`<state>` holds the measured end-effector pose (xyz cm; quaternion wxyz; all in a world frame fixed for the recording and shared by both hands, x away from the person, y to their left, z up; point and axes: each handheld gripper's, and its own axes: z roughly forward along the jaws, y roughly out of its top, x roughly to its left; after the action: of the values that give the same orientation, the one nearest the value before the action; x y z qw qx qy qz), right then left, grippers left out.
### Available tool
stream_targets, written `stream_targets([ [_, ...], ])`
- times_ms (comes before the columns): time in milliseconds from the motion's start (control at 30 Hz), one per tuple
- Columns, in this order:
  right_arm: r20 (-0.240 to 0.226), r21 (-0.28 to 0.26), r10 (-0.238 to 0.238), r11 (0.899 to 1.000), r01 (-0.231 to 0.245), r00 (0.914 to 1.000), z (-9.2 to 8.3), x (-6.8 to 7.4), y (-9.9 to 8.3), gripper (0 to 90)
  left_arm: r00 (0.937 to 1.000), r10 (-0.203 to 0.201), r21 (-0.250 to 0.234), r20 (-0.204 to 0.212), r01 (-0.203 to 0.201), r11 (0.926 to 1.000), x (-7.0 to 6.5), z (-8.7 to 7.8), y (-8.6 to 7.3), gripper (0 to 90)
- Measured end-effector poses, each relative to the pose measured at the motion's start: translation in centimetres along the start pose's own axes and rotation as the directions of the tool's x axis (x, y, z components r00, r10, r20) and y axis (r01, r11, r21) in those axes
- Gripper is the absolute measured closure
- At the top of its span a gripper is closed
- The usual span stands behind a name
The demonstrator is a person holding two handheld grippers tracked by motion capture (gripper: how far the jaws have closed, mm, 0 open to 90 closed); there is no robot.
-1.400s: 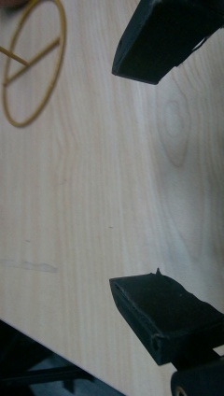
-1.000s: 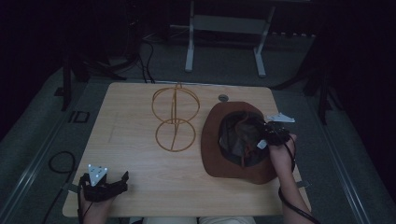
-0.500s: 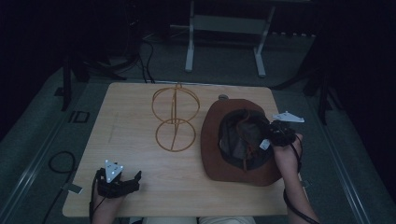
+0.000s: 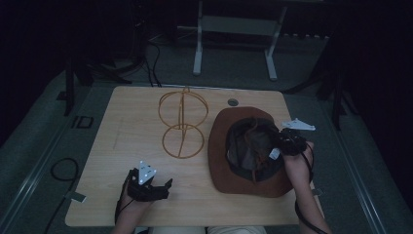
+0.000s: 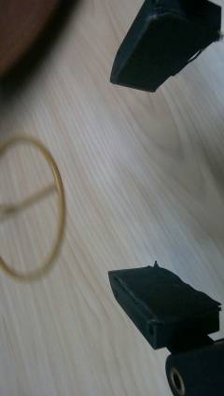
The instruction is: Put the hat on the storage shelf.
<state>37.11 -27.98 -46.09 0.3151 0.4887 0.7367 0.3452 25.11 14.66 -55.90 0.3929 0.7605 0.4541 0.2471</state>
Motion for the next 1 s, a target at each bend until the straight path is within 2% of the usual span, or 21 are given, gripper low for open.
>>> stream_targets([
  [33,-0.001,0.003,-0.004,1.000,0.004,1.0000,0.0,0.1,0.0,86.5,0.9998,0.004,-0.002,0.019,-0.004,1.0000,-0.3,0.1,0.4,7.2],
  [67,-0.001,0.003,-0.004,1.000,0.004,1.0000,0.0,0.1,0.0,86.5,0.9998,0.004,-0.002,0.019,-0.004,1.0000,-0.3,0.1,0.4,7.3],
  [233,-0.010,0.006,-0.011,1.000,0.011,0.9999,0.0,0.4,-0.1,86.5,0.9969,0.042,-0.023,0.066,-0.041,0.9989,-2.0,0.7,2.6,7.6],
  [333,-0.008,0.007,-0.013,1.000,0.013,0.9999,0.0,0.5,0.0,86.5,0.9932,0.080,-0.036,0.085,-0.077,0.9964,-2.7,1.1,3.9,7.6],
  [467,-0.014,0.006,-0.023,1.000,0.023,0.9996,0.1,0.8,0.0,86.5,0.9900,0.101,-0.045,0.099,-0.097,0.9943,-3.3,1.5,5.1,7.6],
  [500,-0.018,0.008,-0.022,1.000,0.022,0.9996,0.1,0.9,-0.1,86.5,0.9871,0.116,-0.053,0.110,-0.110,0.9925,-3.7,1.8,6.0,7.6],
  [567,-0.021,0.009,-0.021,1.000,0.022,0.9996,0.1,0.9,-0.1,86.5,0.9844,0.132,-0.063,0.116,-0.125,0.9902,-4.2,2.1,7.0,7.6],
  [767,-0.023,0.014,-0.029,0.999,0.030,0.9993,0.2,1.1,-0.4,86.5,0.9705,0.190,-0.120,0.149,-0.173,0.9775,-5.4,2.8,10.0,7.6],
  [900,-0.032,0.015,-0.035,0.999,0.035,0.9989,0.1,1.2,-0.5,86.5,0.9694,0.195,-0.126,0.150,-0.177,0.9762,-6.3,3.8,11.9,7.6],
  [967,-0.035,0.012,-0.033,0.999,0.034,0.9988,0.0,1.2,-0.5,86.5,0.9660,0.200,-0.124,0.164,-0.181,0.9756,-6.7,4.3,12.7,7.6],
  [1000,-0.038,0.012,-0.032,0.999,0.032,0.9988,-0.1,1.2,-0.5,86.5,0.9663,0.204,-0.122,0.158,-0.185,0.9750,-7.0,4.6,13.2,7.6],
])
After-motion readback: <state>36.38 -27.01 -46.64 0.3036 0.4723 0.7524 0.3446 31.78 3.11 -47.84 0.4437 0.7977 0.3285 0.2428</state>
